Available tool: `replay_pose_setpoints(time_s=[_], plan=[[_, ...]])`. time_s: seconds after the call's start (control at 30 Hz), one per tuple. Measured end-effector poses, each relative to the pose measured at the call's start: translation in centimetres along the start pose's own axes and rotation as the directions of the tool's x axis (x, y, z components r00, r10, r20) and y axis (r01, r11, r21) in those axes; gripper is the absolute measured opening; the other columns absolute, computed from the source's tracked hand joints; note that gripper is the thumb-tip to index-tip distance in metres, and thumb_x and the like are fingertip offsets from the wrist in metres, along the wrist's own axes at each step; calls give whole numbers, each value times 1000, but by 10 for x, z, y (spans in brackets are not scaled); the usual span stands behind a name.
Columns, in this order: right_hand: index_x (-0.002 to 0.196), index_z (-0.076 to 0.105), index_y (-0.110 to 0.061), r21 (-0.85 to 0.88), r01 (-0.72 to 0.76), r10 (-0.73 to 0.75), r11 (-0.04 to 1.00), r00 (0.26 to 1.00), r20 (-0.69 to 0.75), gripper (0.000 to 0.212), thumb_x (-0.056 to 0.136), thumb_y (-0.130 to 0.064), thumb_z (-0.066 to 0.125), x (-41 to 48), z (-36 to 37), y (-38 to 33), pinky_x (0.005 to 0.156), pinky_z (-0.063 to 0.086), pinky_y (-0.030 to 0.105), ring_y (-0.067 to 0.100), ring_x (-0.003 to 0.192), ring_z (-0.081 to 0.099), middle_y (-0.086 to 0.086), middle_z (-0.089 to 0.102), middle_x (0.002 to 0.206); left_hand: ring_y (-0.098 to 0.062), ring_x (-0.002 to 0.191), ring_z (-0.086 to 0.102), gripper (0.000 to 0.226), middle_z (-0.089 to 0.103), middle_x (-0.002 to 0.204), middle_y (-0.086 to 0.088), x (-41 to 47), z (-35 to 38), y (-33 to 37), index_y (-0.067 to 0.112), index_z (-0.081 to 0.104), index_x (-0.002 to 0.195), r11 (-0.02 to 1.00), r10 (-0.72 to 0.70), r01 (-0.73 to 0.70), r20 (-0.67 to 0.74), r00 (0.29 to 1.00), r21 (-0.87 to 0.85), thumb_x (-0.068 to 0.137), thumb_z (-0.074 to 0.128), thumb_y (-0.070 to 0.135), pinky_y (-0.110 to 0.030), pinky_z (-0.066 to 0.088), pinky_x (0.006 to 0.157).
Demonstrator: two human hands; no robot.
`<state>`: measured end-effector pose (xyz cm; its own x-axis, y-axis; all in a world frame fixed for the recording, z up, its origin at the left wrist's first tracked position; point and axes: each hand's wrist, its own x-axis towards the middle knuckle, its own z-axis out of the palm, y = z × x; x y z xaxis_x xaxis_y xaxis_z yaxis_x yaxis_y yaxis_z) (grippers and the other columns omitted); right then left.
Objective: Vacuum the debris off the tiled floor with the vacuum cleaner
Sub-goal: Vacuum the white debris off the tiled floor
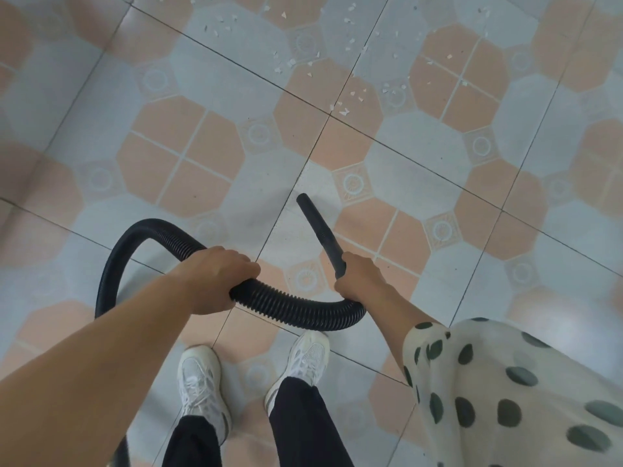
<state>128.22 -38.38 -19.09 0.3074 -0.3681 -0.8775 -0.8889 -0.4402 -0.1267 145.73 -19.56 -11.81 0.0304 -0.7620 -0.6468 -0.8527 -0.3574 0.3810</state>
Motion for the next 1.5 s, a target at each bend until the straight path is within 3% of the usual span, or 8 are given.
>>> replay_pose_setpoints(time_s=[0.33,0.5,0.73,0.87,1.1,1.5], plan=[[124,51,-11,99,-73,83,992,992,-97,37,88,-13,59,9,-42,0,49,36,26,23,81,56,6,57,103,-12,81,49,22,45,79,13,11,-22,4,32,35,85,998,-54,58,-124,991,34,81,54,20,-23,30,66],[124,52,-10,107,-80,96,991,984,-151,38,87,-11,58,30,-80,-5,48,36,27,24,82,58,7,59,104,-14,79,50,21,44,77,13,39,-38,2,31,36,86,996,-71,78,-178,982,32,82,54,22,-25,33,66],[134,48,-8,73,-103,118,992,964,-239,45,89,-10,57,60,-121,-20,48,37,26,17,65,50,7,55,98,-15,75,50,22,46,76,12,71,-62,-23,32,35,85,997,-61,71,-234,970,34,79,53,22,-27,33,65],[134,48,-11,84,-119,138,989,952,-275,46,89,-12,59,86,-144,-36,45,33,26,16,63,48,9,57,106,-14,74,50,23,45,74,12,93,-82,-44,33,33,85,999,-40,47,-243,969,24,80,53,21,-26,31,63],[132,47,-13,15,-134,134,991,964,-230,42,91,-18,58,106,-173,-58,50,34,26,22,81,51,9,56,115,-13,74,51,21,47,75,11,119,-116,-67,32,36,85,1000,-19,20,-184,983,7,80,53,20,-24,26,57],[134,44,-12,128,-241,263,962,946,-192,47,89,-13,57,114,-213,-47,47,34,26,18,70,51,12,54,114,-13,76,52,24,47,77,12,156,-159,-71,33,33,85,1000,31,-31,-165,986,3,80,52,19,-24,33,64]])
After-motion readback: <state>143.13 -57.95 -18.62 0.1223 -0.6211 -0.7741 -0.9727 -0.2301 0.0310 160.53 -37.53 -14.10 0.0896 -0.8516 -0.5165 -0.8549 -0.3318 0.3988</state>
